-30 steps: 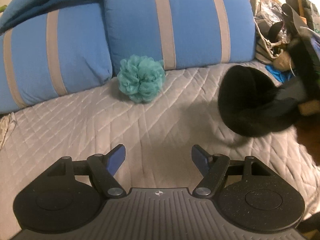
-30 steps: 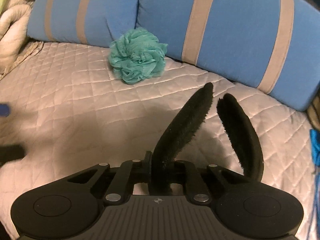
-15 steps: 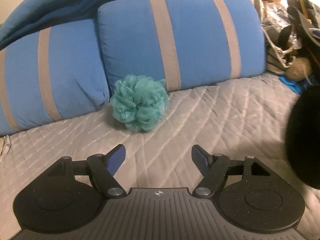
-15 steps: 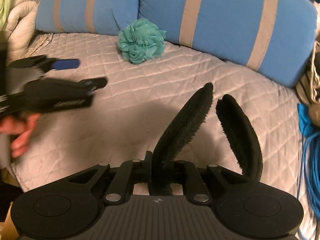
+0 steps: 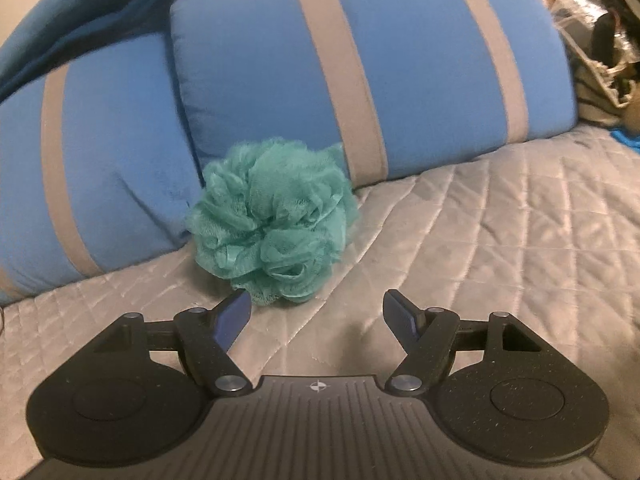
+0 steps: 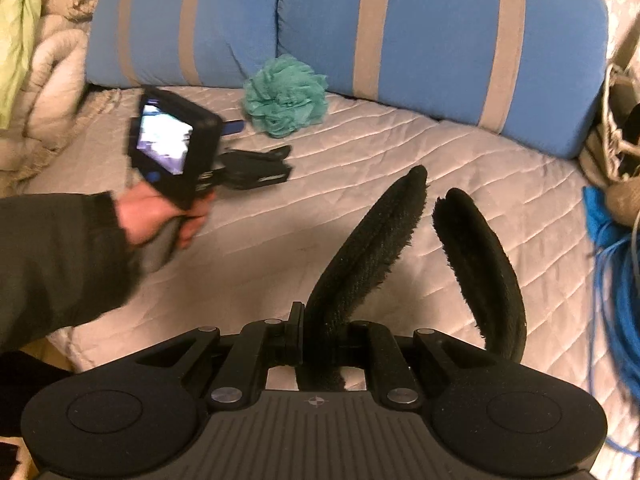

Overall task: Organize soft objects
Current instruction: 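Grasp the teal mesh puff with the left gripper while the right gripper holds the pad, then carry the teal puff and black pad to the cardboard box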

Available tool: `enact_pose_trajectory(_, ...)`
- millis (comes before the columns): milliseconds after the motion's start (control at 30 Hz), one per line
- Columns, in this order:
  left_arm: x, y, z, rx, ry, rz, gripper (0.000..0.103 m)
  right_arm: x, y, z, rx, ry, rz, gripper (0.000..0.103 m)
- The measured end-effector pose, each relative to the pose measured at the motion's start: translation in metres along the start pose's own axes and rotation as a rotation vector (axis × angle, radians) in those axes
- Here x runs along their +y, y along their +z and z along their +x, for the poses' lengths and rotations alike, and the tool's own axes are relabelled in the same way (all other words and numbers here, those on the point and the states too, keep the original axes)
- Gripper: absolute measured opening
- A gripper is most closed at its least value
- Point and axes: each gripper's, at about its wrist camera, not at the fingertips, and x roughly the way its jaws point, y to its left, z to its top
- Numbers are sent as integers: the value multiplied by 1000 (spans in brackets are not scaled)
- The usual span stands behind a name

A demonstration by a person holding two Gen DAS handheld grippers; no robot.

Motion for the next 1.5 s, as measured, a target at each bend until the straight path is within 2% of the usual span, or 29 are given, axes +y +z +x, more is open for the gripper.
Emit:
enact_pose_trajectory(67,0,3,10,12,6,-6,72,1,1,-1,0,8,-1,14)
enact_pose_trajectory(200,-4,10,19,-50,13,18,72,2,2,-3,-9,20,-4,14)
enact_pose_trajectory(367,-7,18,42,-23,32,6,70,2,2,-4,-9,36,0,14)
enact_pose_trajectory(433,-8,19,44,-17,44,2,53,3,1,-2,-3,36,-3,14)
enact_pose_trajectory(467,-7,19,45,-11,56,-3,36,4,1,-2,-1,36,-5,14)
enact_pose_trajectory(500,-7,19,45,-4,61,-9,22,5,1,-2,0,35,-7,14)
enact_pose_trajectory(600,3,18,41,16,50,-67,8,5,0,0,7,34,-7,14)
enact_pose_trajectory(833,10,9,11,62,-2,-68,5,3,-3,10,39,-1,-5,14)
enact_pose_trajectory(1233,23,-20,-83,144,-47,-103,5,7,-17,30,97,-65,-14,14)
enact_pose_trajectory(1300,21,-28,-99,154,-36,-97,5,7,-18,31,101,-73,-14,14)
enact_pose_trajectory(1500,16,-43,-141,196,-56,-84,5,9,-21,35,116,-56,-4,14)
